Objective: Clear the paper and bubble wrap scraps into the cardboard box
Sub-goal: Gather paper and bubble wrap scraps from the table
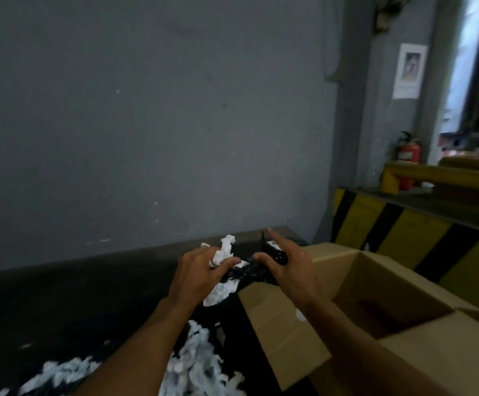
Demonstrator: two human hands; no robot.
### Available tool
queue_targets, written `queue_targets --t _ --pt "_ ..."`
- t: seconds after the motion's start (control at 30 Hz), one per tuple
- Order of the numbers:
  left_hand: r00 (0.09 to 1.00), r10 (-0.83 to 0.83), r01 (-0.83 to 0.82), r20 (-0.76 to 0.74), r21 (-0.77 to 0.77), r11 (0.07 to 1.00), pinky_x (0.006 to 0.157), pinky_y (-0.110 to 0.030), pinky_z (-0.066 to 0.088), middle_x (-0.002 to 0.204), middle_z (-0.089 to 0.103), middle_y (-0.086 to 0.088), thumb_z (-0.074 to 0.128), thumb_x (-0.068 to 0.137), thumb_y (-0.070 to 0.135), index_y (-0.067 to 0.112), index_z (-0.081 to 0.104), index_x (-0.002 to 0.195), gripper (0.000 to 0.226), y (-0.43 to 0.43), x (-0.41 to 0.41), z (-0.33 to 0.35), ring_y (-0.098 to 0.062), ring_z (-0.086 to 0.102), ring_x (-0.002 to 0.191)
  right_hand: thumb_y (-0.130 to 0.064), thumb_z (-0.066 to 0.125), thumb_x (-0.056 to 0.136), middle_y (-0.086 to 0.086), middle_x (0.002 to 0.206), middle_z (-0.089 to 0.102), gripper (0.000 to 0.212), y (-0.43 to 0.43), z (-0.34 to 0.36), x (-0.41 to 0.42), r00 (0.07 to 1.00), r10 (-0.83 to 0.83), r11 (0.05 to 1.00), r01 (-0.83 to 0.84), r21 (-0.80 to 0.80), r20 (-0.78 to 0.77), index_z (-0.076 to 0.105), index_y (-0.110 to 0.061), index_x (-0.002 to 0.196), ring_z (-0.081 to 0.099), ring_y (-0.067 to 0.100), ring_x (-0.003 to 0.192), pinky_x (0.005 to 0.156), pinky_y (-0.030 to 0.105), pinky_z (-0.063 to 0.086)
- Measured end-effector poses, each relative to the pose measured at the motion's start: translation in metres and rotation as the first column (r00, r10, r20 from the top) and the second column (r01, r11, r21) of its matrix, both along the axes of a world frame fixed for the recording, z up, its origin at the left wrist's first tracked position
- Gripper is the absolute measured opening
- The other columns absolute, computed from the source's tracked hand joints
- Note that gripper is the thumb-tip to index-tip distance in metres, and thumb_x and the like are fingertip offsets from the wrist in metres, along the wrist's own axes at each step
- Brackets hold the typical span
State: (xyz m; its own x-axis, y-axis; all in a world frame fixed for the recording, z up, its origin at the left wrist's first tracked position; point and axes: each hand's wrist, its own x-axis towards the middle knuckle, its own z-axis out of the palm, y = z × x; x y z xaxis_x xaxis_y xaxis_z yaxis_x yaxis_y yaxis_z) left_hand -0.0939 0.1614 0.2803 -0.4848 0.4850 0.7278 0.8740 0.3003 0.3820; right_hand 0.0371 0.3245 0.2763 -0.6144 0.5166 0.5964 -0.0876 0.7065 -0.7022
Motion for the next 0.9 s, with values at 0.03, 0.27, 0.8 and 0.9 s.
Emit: queue_targets --t 0.03,0.27,0.8,0.9 --pt "0.999 -0.039 0.039 0.004 0.009 0.999 0.056 -0.021 0.032 0.054 0.047 0.010 0.067 0.081 0.051 0.035 0.038 0.052 0.044 0.013 0.002 0.003 -0.007 0.046 0.054 -0.052 0.070 0.077 -0.001 0.126 0.063 0.065 0.009 0.006 0.007 0.999 -0.047 0.999 0.047 0.021 -0.007 0.053 -0.027 0.135 0.058 0.013 0.114 0.096 0.023 0.045" --pt "0.959 -0.280 0.282 -0.039 0.036 0.959 0.053 -0.011 0.030 0.059 0.048 0.014 0.069 0.083 0.042 0.025 0.058 0.062 0.030 0.119 0.049 0.014 -0.004 0.047 0.054 -0.048 0.071 0.078 0.002 0.131 0.060 0.066 0.089 0.011 0.075 0.966 -0.258 0.964 0.260 0.054 -0.034 0.049 -0.026 0.137 0.053 0.009 0.115 0.095 0.025 0.045" --pt "0.954 -0.148 0.186 0.261 -0.128 0.974 0.061 -0.027 0.044 0.075 0.061 0.011 0.056 0.089 0.052 0.028 0.063 0.078 0.027 0.338 0.122 -0.100 -0.004 0.056 0.069 -0.050 0.072 0.078 -0.002 0.125 0.064 0.060 0.329 -0.083 0.134 0.960 -0.183 0.983 0.176 0.051 0.214 0.057 -0.025 0.130 0.059 0.014 0.113 0.092 0.032 0.051" --pt "0.930 -0.025 0.133 0.366 -0.273 0.953 0.068 -0.030 0.044 0.086 0.056 0.012 0.052 0.088 0.058 0.029 0.061 0.089 0.030 0.342 0.130 -0.124 -0.011 0.058 0.081 -0.051 0.067 0.082 -0.002 0.120 0.066 0.050 0.346 -0.109 0.129 0.945 -0.094 0.995 0.082 0.051 0.314 0.060 -0.028 0.125 0.059 0.015 0.109 0.090 0.032 0.048"
